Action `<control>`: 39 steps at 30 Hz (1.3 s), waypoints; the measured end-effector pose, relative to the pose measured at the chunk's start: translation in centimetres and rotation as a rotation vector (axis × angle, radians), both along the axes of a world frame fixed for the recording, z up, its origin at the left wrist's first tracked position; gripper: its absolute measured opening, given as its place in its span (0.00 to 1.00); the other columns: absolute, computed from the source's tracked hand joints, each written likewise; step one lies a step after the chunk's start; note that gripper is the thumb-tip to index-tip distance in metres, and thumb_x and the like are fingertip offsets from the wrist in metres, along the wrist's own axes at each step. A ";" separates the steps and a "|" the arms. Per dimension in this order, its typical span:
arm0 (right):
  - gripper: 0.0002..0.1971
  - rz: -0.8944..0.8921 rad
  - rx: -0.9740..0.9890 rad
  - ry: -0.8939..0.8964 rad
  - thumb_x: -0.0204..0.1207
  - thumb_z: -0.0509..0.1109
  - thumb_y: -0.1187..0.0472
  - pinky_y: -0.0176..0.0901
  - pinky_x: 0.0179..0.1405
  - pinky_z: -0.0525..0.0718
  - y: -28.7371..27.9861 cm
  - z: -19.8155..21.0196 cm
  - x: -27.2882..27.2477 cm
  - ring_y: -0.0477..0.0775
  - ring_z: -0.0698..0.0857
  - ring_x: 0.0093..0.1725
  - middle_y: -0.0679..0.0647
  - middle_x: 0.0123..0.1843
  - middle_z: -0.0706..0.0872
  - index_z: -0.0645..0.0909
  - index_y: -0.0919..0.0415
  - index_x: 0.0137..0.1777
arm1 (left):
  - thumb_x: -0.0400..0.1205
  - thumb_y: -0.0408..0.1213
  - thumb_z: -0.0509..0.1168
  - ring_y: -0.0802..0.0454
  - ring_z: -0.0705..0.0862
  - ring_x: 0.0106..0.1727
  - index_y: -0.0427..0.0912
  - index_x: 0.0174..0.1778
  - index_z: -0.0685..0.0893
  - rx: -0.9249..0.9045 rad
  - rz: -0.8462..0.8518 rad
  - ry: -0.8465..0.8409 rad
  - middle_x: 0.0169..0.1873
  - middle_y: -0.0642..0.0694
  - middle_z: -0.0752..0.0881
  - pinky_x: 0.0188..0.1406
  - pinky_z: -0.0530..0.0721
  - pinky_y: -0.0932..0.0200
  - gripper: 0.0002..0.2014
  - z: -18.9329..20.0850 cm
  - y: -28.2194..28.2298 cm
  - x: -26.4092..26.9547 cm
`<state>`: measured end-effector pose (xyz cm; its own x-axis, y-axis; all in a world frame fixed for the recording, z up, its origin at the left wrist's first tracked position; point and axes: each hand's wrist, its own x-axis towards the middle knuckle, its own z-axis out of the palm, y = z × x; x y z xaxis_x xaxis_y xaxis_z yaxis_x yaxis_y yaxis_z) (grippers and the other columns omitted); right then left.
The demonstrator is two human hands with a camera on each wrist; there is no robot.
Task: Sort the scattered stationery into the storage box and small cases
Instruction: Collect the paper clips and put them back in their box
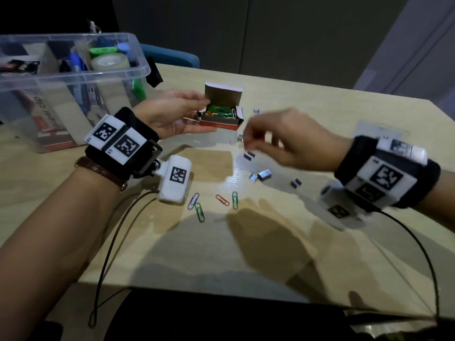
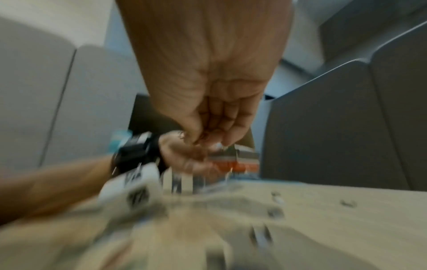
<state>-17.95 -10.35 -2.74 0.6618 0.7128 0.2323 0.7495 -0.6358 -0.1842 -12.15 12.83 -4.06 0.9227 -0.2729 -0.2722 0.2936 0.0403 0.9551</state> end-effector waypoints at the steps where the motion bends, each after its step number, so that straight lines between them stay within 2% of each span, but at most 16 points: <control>1: 0.08 -0.062 0.057 -0.049 0.81 0.65 0.54 0.43 0.36 0.78 0.6 1.0 0.8 0.44 0.79 0.35 0.46 0.42 0.85 0.82 0.57 0.49 | 0.85 0.31 0.61 0.42 0.90 0.54 0.38 0.50 0.81 0.004 0.001 -0.009 0.59 0.33 0.86 0.44 0.91 0.51 0.04 -0.1 -0.2 -0.1; 3: 0.06 -0.168 0.065 -0.132 0.82 0.66 0.54 0.43 0.36 0.73 1.8 2.2 2.1 0.45 0.78 0.36 0.44 0.43 0.84 0.82 0.55 0.50 | 0.85 0.31 0.61 0.41 0.89 0.55 0.38 0.51 0.82 0.001 0.006 -0.023 0.60 0.33 0.85 0.45 0.91 0.50 0.05 -0.3 -0.6 -0.1; 5: 0.06 -0.239 -0.008 -0.218 0.82 0.66 0.54 0.42 0.38 0.69 3.0 2.2 3.2 0.49 0.79 0.43 0.46 0.47 0.85 0.82 0.54 0.52 | 0.85 0.31 0.60 0.40 0.88 0.57 0.37 0.53 0.82 -0.018 0.007 -0.032 0.61 0.32 0.84 0.47 0.91 0.49 0.06 -0.3 -1.0 -0.3; 8: 0.07 -0.307 -0.038 -0.275 0.82 0.66 0.53 0.42 0.40 0.68 4.1 1.7 4.5 0.51 0.80 0.54 0.47 0.48 0.87 0.83 0.51 0.53 | 0.86 0.30 0.58 0.39 0.87 0.58 0.35 0.57 0.81 -0.055 0.019 -0.046 0.61 0.33 0.83 0.48 0.90 0.47 0.08 -0.1 -1.4 -0.6; 10: 0.07 -0.341 -0.024 -0.275 0.80 0.69 0.50 0.42 0.41 0.69 4.4 1.8 4.9 0.51 0.81 0.55 0.46 0.48 0.87 0.86 0.48 0.52 | 0.87 0.29 0.57 0.40 0.87 0.54 0.36 0.53 0.81 -0.067 0.041 -0.054 0.58 0.33 0.83 0.46 0.89 0.47 0.07 0.0 -1.6 -0.6; 12: 0.07 -0.367 -0.036 -0.291 0.78 0.71 0.48 0.42 0.41 0.69 4.5 2.0 5.1 0.52 0.82 0.54 0.47 0.49 0.86 0.88 0.45 0.53 | 0.87 0.30 0.58 0.41 0.87 0.52 0.36 0.51 0.81 -0.075 0.059 -0.045 0.57 0.34 0.83 0.45 0.90 0.48 0.07 0.0 -1.6 -0.6; 16: 0.11 -0.377 -0.084 -0.338 0.79 0.70 0.47 0.44 0.39 0.67 4.5 2.0 5.5 0.56 0.82 0.52 0.52 0.53 0.85 0.88 0.42 0.58 | 0.87 0.32 0.59 0.40 0.89 0.54 0.35 0.61 0.80 -0.101 0.100 -0.008 0.62 0.32 0.84 0.42 0.91 0.52 0.10 0.0 -1.4 -0.3; 19: 0.12 -0.347 -0.128 -0.338 0.80 0.67 0.44 0.42 0.33 0.62 4.4 1.7 5.8 0.54 0.80 0.50 0.49 0.53 0.85 0.86 0.39 0.61 | 0.87 0.32 0.59 0.39 0.88 0.55 0.35 0.62 0.79 -0.128 0.126 0.006 0.62 0.31 0.83 0.41 0.91 0.52 0.10 0.1 -1.3 -0.1; 21: 0.13 -0.343 -0.125 -0.320 0.81 0.65 0.42 0.43 0.33 0.62 4.3 1.9 5.7 0.53 0.79 0.49 0.47 0.52 0.86 0.85 0.37 0.61 | 0.87 0.32 0.60 0.38 0.88 0.55 0.34 0.62 0.79 -0.135 0.139 0.005 0.61 0.30 0.83 0.40 0.91 0.52 0.10 0.1 -1.2 -0.1; 24: 0.12 -0.366 0.017 -0.321 0.81 0.65 0.42 0.41 0.36 0.66 3.8 2.7 5.2 0.46 0.78 0.44 0.42 0.47 0.86 0.88 0.40 0.57 | 0.86 0.31 0.60 0.39 0.89 0.51 0.35 0.53 0.80 -0.122 0.148 -0.010 0.57 0.31 0.85 0.38 0.91 0.53 0.05 0.2 -1.1 0.0; 27: 0.14 -0.383 0.254 -0.356 0.80 0.66 0.42 0.38 0.35 0.69 3.1 3.4 4.2 0.39 0.73 0.34 0.38 0.37 0.80 0.89 0.47 0.47 | 0.86 0.30 0.60 0.40 0.89 0.49 0.37 0.46 0.80 -0.092 0.153 -0.044 0.52 0.34 0.86 0.40 0.92 0.52 0.05 0.2 -1.1 0.1; 30: 0.18 -0.182 0.307 -0.272 0.79 0.67 0.41 0.39 0.32 0.74 2.9 3.1 2.6 0.40 0.75 0.29 0.41 0.33 0.81 0.88 0.53 0.40 | 0.86 0.31 0.60 0.42 0.90 0.48 0.37 0.49 0.80 -0.089 0.153 -0.069 0.53 0.33 0.86 0.38 0.91 0.55 0.05 0.3 -0.7 0.1; 32: 0.17 0.034 0.152 -0.141 0.79 0.67 0.43 0.43 0.33 0.79 3.0 2.2 1.3 0.45 0.81 0.33 0.44 0.37 0.86 0.90 0.53 0.42 | 0.87 0.30 0.59 0.42 0.90 0.48 0.37 0.47 0.80 -0.101 0.167 -0.077 0.55 0.33 0.86 0.37 0.90 0.56 0.05 0.6 -0.4 0.0; 34: 0.13 0.240 -0.081 -0.053 0.82 0.64 0.49 0.49 0.41 0.83 3.4 0.4 0.4 0.48 0.84 0.49 0.44 0.51 0.89 0.90 0.50 0.53 | 0.87 0.29 0.59 0.41 0.90 0.50 0.37 0.48 0.80 -0.112 0.180 -0.082 0.56 0.33 0.86 0.38 0.91 0.55 0.05 0.9 0.0 0.0; 36: 0.18 0.389 -0.261 -0.013 0.84 0.59 0.61 0.52 0.49 0.86 3.9 -1.6 -0.1 0.51 0.79 0.66 0.46 0.69 0.83 0.84 0.50 0.68 | 0.86 0.30 0.60 0.42 0.91 0.49 0.37 0.48 0.80 -0.106 0.184 -0.082 0.54 0.34 0.87 0.41 0.91 0.54 0.04 1.2 0.4 -0.1; 39: 0.27 0.517 -0.321 0.089 0.81 0.61 0.72 0.57 0.60 0.85 4.8 -3.9 -0.7 0.57 0.72 0.76 0.52 0.80 0.73 0.74 0.53 0.78 | 0.86 0.31 0.61 0.44 0.92 0.47 0.37 0.50 0.80 -0.093 0.186 -0.079 0.52 0.35 0.87 0.40 0.90 0.56 0.03 1.7 0.8 -0.3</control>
<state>-18.64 -5.54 -6.62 0.2189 0.9718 -0.0879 0.9662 -0.2284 -0.1198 -12.41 13.65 -2.40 0.9770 -0.1168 -0.1783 0.1971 0.1761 0.9644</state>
